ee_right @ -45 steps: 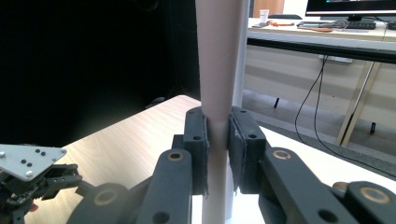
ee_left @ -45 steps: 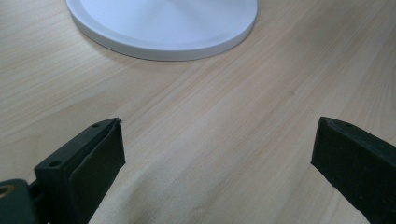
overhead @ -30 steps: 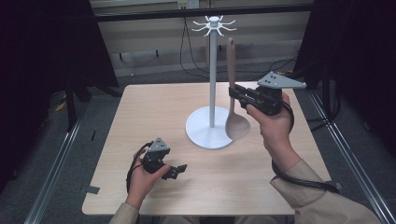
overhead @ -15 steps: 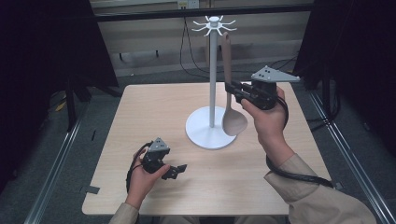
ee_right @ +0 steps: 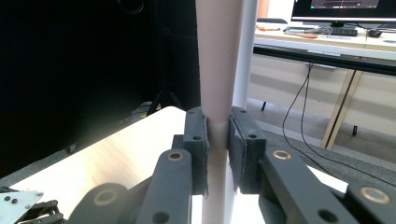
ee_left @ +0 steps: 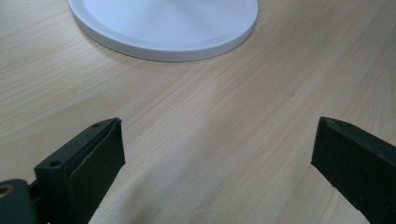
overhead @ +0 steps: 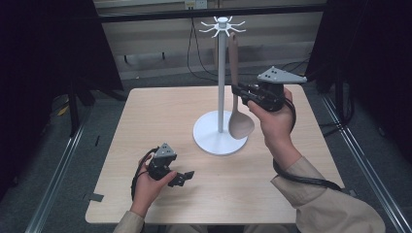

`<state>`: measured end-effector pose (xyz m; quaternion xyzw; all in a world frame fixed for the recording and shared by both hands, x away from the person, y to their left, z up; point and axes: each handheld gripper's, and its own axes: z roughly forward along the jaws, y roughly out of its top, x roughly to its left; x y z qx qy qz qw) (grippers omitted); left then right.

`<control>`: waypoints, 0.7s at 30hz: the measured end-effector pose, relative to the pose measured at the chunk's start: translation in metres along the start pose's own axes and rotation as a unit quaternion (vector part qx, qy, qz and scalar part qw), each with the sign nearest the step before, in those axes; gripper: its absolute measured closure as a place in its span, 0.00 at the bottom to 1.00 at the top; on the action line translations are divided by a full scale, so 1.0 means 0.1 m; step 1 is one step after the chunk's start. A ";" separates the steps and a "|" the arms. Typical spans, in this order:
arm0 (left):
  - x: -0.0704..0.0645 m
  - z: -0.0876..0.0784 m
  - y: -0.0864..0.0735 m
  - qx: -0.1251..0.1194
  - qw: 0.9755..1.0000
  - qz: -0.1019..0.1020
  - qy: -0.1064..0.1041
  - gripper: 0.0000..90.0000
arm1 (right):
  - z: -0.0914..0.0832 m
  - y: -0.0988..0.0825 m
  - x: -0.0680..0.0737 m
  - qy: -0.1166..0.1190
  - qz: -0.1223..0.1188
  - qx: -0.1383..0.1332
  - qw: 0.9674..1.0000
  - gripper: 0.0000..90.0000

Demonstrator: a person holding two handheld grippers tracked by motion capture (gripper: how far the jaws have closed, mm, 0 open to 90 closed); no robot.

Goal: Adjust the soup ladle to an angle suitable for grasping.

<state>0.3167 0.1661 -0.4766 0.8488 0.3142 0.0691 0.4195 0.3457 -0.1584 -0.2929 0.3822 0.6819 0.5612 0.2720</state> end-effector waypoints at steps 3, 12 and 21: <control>0.00 0.00 0.00 0.000 1.000 0.000 0.000 0.03 | 0.03 0.00 0.00 -0.004 0.000 0.001 1.000 0.87; 0.01 -0.02 0.00 -0.002 1.000 -0.001 0.002 0.03 | 0.09 0.00 0.01 -0.014 -0.001 0.005 1.000 0.87; 0.03 -0.02 0.00 -0.003 1.000 -0.001 0.001 0.03 | 0.12 -0.03 -0.04 -0.025 0.006 0.006 1.000 0.87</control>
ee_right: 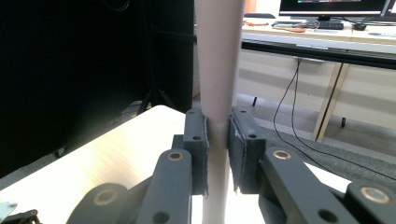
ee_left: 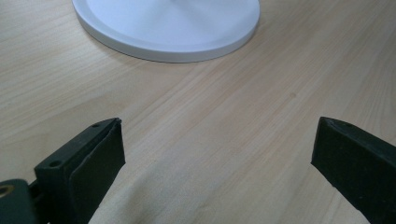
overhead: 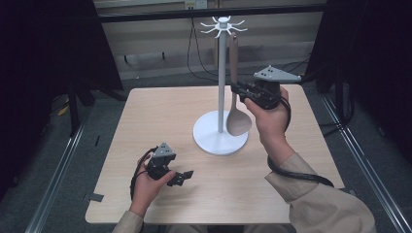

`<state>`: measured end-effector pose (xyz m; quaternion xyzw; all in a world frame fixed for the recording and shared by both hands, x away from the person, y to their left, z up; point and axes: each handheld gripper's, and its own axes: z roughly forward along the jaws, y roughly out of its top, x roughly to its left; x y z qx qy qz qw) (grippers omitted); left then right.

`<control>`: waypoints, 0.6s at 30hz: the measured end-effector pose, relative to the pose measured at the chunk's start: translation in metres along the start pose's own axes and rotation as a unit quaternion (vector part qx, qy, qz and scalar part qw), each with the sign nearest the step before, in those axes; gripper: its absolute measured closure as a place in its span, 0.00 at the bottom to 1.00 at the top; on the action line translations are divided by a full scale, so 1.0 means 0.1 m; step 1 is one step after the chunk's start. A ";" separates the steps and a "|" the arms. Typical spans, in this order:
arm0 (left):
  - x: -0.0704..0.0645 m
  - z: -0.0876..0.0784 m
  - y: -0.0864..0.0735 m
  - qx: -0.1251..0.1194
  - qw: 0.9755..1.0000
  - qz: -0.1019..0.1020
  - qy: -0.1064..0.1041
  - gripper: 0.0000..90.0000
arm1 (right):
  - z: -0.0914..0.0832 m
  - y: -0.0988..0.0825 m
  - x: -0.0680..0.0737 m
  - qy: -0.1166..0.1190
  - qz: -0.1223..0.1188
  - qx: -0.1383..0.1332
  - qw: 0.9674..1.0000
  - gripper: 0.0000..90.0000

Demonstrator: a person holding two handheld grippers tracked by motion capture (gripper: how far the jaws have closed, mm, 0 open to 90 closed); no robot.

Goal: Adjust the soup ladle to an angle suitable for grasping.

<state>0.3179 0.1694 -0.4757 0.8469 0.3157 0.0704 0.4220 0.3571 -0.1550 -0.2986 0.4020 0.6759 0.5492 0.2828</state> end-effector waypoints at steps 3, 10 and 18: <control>0.00 0.00 0.00 0.000 1.000 0.000 0.001 0.03 | 0.00 -0.01 -0.05 -0.004 0.005 -0.004 1.000 0.87; 0.00 0.00 0.00 0.001 1.000 0.000 0.000 0.03 | 0.01 -0.01 -0.05 0.001 0.008 -0.007 1.000 0.87; 0.00 0.01 0.00 0.002 1.000 0.001 -0.001 0.03 | 0.03 0.00 -0.05 0.003 0.008 -0.008 1.000 0.87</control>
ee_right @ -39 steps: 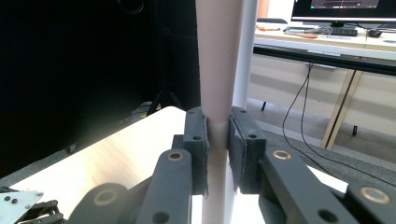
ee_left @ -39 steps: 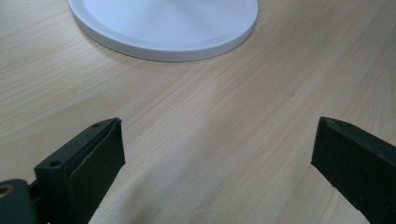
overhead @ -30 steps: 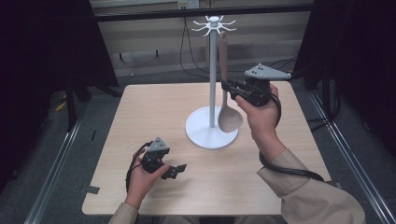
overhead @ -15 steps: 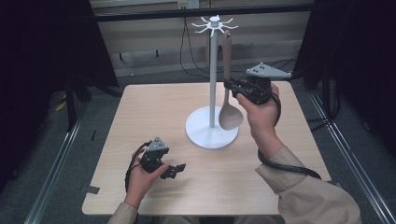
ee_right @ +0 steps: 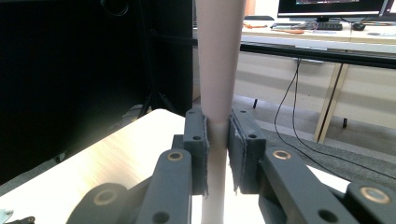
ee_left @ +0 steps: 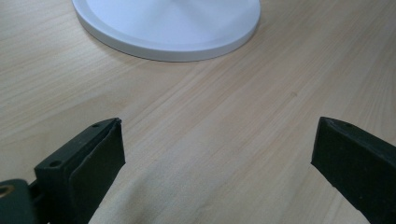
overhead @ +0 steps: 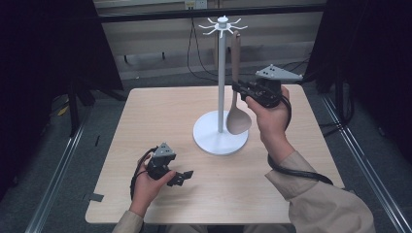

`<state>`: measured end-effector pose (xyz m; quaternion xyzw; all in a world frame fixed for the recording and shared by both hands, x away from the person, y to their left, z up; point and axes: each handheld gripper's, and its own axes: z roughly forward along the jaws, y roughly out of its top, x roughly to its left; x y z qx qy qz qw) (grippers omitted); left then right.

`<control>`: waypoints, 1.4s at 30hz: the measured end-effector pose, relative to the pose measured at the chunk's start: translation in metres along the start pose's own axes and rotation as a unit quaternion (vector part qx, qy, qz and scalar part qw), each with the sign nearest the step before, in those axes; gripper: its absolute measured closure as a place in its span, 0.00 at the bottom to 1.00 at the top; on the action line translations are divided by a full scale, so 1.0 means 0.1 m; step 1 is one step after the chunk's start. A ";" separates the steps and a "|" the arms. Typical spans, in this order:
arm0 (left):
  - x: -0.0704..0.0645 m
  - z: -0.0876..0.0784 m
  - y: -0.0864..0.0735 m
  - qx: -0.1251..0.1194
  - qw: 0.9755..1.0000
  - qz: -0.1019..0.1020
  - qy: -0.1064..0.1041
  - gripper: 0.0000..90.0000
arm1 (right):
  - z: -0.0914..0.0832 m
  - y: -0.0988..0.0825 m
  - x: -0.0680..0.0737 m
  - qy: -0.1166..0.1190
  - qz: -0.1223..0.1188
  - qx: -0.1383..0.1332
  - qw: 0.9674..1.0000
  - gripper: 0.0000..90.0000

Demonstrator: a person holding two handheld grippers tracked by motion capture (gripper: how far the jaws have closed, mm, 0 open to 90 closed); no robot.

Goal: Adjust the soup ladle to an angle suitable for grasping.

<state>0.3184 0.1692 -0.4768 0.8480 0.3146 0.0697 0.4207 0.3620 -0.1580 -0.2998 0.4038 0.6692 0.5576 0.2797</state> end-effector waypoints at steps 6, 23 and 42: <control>0.00 0.00 0.00 0.000 1.000 0.001 0.000 0.03 | 0.02 0.01 0.00 0.000 -0.002 0.002 1.000 0.87; 0.00 0.01 -0.01 0.000 1.000 -0.001 -0.001 0.03 | 0.10 0.00 0.01 -0.001 0.000 0.002 1.000 0.87; 0.01 0.01 0.00 0.001 1.000 0.001 -0.003 0.03 | 0.15 -0.01 0.00 -0.003 -0.001 -0.003 1.000 0.87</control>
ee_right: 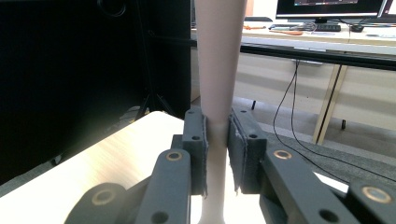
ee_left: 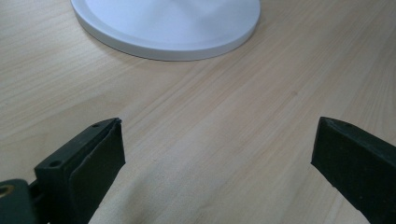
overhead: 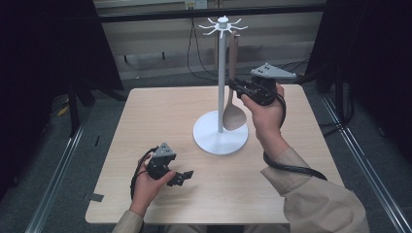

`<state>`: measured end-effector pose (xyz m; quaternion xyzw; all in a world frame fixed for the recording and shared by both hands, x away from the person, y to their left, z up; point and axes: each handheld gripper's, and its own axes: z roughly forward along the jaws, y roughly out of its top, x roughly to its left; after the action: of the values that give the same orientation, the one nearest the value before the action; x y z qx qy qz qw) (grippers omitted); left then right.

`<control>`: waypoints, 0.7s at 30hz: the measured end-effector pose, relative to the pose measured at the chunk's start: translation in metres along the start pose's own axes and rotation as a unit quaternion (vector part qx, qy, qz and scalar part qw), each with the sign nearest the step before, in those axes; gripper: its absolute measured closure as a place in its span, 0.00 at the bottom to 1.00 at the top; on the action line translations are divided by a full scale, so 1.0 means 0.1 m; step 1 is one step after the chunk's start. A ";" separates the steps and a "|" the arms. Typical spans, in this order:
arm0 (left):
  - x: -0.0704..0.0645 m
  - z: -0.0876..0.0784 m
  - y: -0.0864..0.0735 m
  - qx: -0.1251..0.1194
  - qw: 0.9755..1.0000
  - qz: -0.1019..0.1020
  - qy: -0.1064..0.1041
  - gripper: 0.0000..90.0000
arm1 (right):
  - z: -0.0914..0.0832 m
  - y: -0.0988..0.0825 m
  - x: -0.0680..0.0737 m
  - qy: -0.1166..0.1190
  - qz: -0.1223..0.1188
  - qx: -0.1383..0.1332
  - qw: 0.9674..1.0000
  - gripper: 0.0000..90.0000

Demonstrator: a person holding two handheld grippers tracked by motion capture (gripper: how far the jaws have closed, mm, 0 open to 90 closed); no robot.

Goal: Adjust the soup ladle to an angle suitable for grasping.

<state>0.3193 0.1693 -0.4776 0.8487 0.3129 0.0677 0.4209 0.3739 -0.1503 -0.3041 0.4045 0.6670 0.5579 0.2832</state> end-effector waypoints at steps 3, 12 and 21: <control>0.01 -0.01 0.00 -0.001 1.000 -0.001 0.000 0.03 | 0.01 0.00 0.00 0.000 0.000 0.000 1.000 0.87; 0.02 -0.01 0.00 0.000 1.000 -0.001 0.001 0.03 | 0.01 0.00 -0.01 -0.003 0.001 -0.002 1.000 0.86; 0.02 -0.01 -0.01 0.001 1.000 0.000 0.002 0.03 | 0.02 0.00 -0.01 -0.005 -0.001 -0.001 1.000 0.82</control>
<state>0.3202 0.1712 -0.4778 0.8492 0.3136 0.0688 0.4194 0.3757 -0.1498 -0.3047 0.4060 0.6658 0.5562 0.2873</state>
